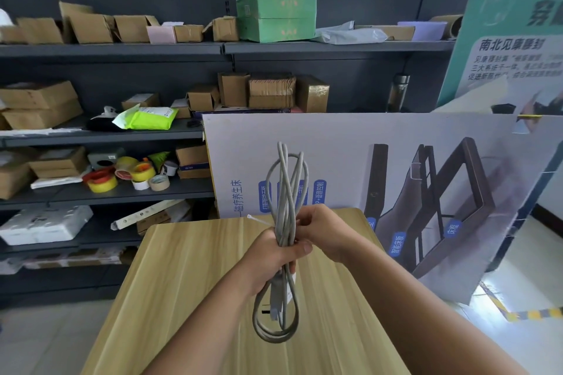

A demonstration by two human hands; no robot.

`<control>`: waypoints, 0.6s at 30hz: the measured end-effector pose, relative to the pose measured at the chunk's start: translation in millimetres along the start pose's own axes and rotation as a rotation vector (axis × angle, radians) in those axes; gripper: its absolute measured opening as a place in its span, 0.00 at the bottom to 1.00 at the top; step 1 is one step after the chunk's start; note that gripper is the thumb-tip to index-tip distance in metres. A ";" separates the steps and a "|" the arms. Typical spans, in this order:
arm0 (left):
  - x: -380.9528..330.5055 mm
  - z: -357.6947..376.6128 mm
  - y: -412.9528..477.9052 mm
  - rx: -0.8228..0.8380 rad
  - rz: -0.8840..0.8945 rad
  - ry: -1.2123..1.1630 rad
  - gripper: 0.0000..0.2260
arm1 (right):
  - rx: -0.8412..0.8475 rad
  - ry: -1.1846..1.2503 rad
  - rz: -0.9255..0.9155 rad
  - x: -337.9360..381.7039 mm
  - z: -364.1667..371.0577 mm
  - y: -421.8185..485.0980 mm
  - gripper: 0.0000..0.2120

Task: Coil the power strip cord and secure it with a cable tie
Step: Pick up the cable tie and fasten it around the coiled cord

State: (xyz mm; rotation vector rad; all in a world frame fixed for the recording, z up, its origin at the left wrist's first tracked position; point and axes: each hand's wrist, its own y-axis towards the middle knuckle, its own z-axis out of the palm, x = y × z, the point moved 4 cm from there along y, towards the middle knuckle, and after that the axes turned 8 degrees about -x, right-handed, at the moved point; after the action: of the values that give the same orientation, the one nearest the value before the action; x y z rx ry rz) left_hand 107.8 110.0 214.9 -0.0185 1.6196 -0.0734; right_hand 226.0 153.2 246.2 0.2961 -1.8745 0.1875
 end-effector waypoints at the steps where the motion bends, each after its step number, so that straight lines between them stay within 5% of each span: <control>1: -1.2 -0.1 -0.9 0.011 0.001 0.007 0.11 | -0.032 -0.035 0.004 0.7 -0.9 1.9 0.05; 10: 1.4 -2.9 -5.9 0.019 -0.003 -0.088 0.11 | 0.014 -0.138 0.006 6.1 1.8 4.4 0.18; 15: 2.6 -9.4 -5.5 -0.043 0.005 -0.142 0.13 | -0.007 -0.076 0.035 4.9 -0.9 -4.9 0.12; 18: 4.3 -15.7 -4.7 -0.091 0.010 -0.178 0.13 | -0.175 -0.322 -0.078 8.3 -9.5 -11.7 0.08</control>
State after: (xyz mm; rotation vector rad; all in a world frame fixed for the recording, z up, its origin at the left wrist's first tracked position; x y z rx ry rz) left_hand 91.8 105.7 211.6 -0.0848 1.4436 0.0091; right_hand 235.6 143.8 256.8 0.2908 -2.1774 -0.0829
